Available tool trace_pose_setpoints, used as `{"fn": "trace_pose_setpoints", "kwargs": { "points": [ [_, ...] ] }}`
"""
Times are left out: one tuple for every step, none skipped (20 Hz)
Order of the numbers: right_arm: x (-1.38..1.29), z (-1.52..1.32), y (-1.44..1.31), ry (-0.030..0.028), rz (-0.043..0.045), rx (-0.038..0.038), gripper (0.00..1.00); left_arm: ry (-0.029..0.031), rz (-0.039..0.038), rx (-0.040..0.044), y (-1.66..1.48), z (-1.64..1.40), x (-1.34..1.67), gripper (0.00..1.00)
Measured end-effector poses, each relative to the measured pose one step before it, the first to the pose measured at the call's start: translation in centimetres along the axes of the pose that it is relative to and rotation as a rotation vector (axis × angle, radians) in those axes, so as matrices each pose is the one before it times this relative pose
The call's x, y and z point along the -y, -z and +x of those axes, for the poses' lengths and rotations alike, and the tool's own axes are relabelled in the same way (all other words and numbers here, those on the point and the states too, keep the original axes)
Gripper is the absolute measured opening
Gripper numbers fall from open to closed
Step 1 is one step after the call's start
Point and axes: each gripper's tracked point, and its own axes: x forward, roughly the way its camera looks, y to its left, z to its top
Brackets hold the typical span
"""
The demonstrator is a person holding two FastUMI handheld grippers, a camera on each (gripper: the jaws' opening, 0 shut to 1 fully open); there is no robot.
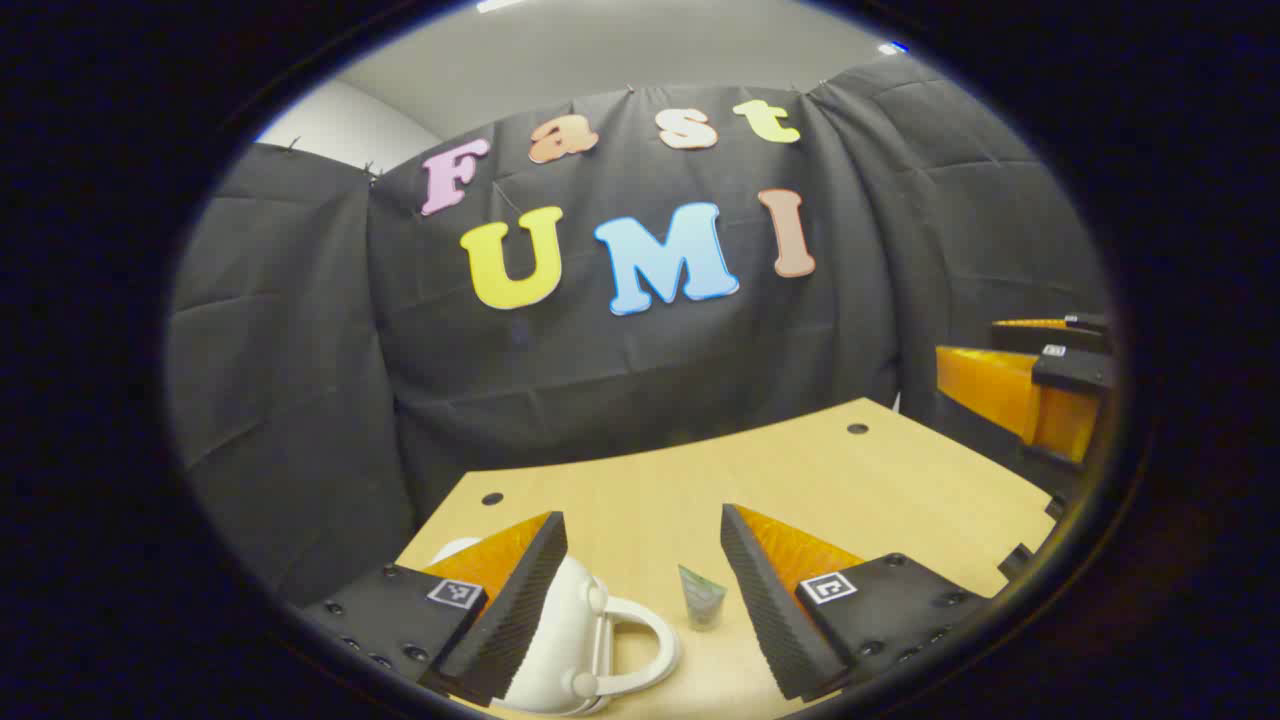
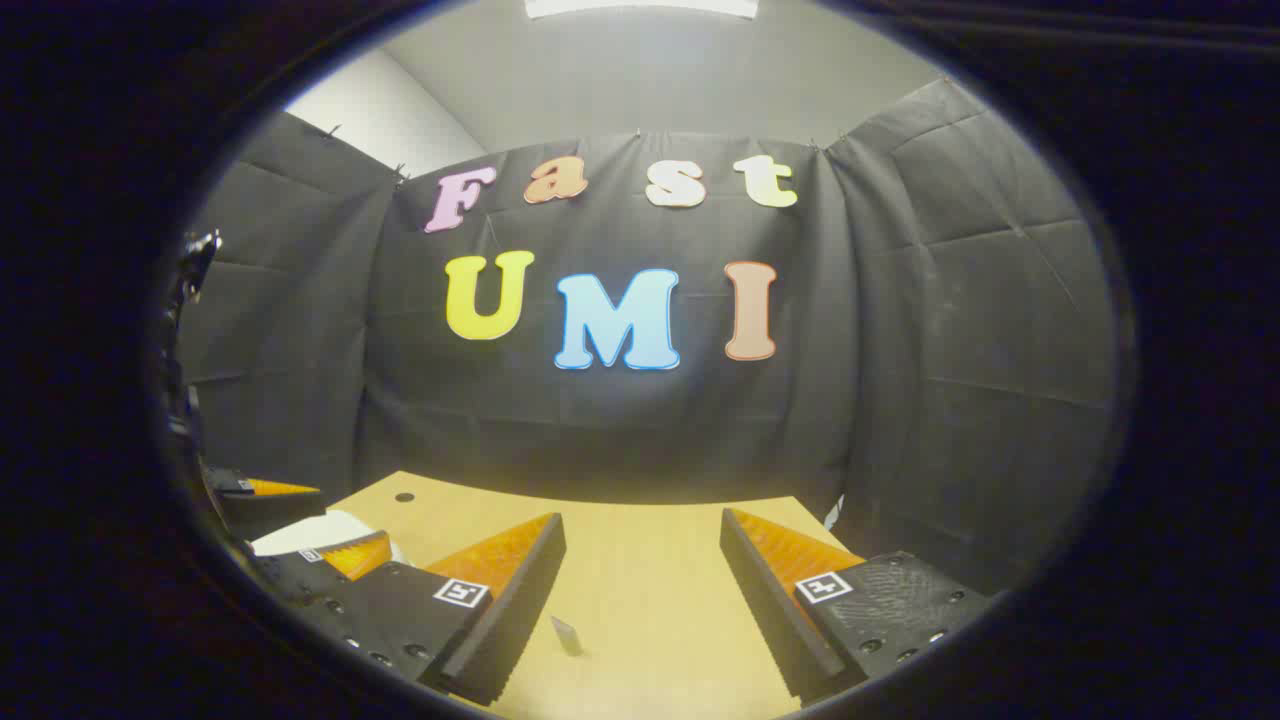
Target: First open the suitcase, pack the skin care products into it, and then close the suitcase.
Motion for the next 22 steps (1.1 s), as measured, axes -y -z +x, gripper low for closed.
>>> {"fn": "trace_pose_setpoints", "kwargs": {
  "points": [
    [0.246,-0.206,0.237,0.00487,-0.00154,-0.0079,0.95,-0.00289,0.01166,-0.04162,1.544,0.476,0.1,0.96],
    [0.27,-0.1,0.358,0.00543,-0.00265,-0.00915,0.95,-0.00367,0.01119,-0.04921,1.64,0.658,0.061,0.9],
    [0.32,-0.094,0.236,0.00684,-0.00275,-0.00849,0.95,-0.00661,0.01261,-0.06138,2.014,0.86,0.133,0.86],
    [0.436,-0.098,0.371,0.00568,-0.00026,-0.00812,0.95,-0.00718,0.01168,-0.06818,2.466,0.871,0.045,0.82],
    [0.315,-0.019,0.174,0.006,0.00173,-0.00856,0.95,-0.00593,0.00279,-0.0637,2.052,0.969,-0.004,0.77],
    [0.328,-0.013,0.217,0.00653,0.00186,-0.00795,0.95,-0.00206,-0.00306,-0.05173,1.661,1.191,0.04,0.77],
    [0.464,-0.097,0.177,0.00885,-0.00048,-0.00734,0.95,0.00038,-0.00057,-0.04815,1.637,1.016,0.107,0.77],
    [0.461,-0.059,0.326,0.01004,-0.0028,-0.00903,0.95,-0.00924,0.00346,-0.04689,1.438,1.262,-0.194,0.78],
    [0.446,-0.106,0.193,0.00972,-0.00269,-0.00819,0.95,-0.00579,0.00353,-0.03919,1.125,1.158,-0.036,0.78],
    [0.458,-0.149,0.384,0.00956,-0.00242,-0.00968,0.95,-0.00609,-0.00127,-0.03194,0.987,0.795,0.073,0.78],
    [0.479,-0.112,0.241,0.01035,-0.00356,-0.01163,0.95,-0.00078,-0.00105,-0.02664,0.809,1.039,0.125,0.75],
    [0.511,-0.092,0.455,0.01082,-0.00465,-0.01124,0.95,-0.00053,0.00179,-0.01887,0.577,0.739,0.322,0.75],
    [0.474,-0.081,0.264,0.01027,-0.00329,-0.0124,0.95,0.00088,0.00506,-0.01773,0.341,0.833,0.173,0.76],
    [0.352,-0.009,0.451,0.00889,-0.00057,-0.01225,0.95,0.00606,0.00535,-0.02281,0.521,0.794,0.156,0.77],
    [0.339,-0.054,0.314,0.00678,0.0018,-0.01398,0.95,0.00568,0.0004,-0.02587,0.487,0.718,0.086,0.73],
    [0.208,0.009,0.49,0.00477,0.00295,-0.01422,0.95,0.03713,-0.01644,-0.0325,0.728,0.597,0.94,0.57],
    [0.167,-0.062,0.3,0.00243,0.00237,-0.01265,0.95,0.00973,-0.00423,-0.0213,0.249,0.379,0.366,0.46],
    [0.097,0.187,0.25,0.00225,-0.00037,-0.00888,0.95,0.02385,0.00271,-0.01117,0.0,0.179,0.467,0.35],
    [0.108,0.014,-0.043,0.00184,-0.00313,-0.00325,0.94,-0.00848,0.02545,-0.01173,0.077,-0.007,-0.177,0.35],
    [-0.016,0.044,0.051,0.00036,-0.00458,-0.00037,0.94,0.00726,0.02491,-0.00238,-0.098,-0.093,0.172,0.27],
    [-0.17,0.163,-0.116,-0.00233,-0.00422,0.00092,0.94,0.00537,0.02138,0.01139,-0.548,-0.617,0.01,0.28],
    [-0.078,0.169,0.041,-0.00341,-0.00398,0.002,0.95,0.00342,0.01032,0.02038,-0.384,-0.478,-0.157,0.21]
  ]
}}
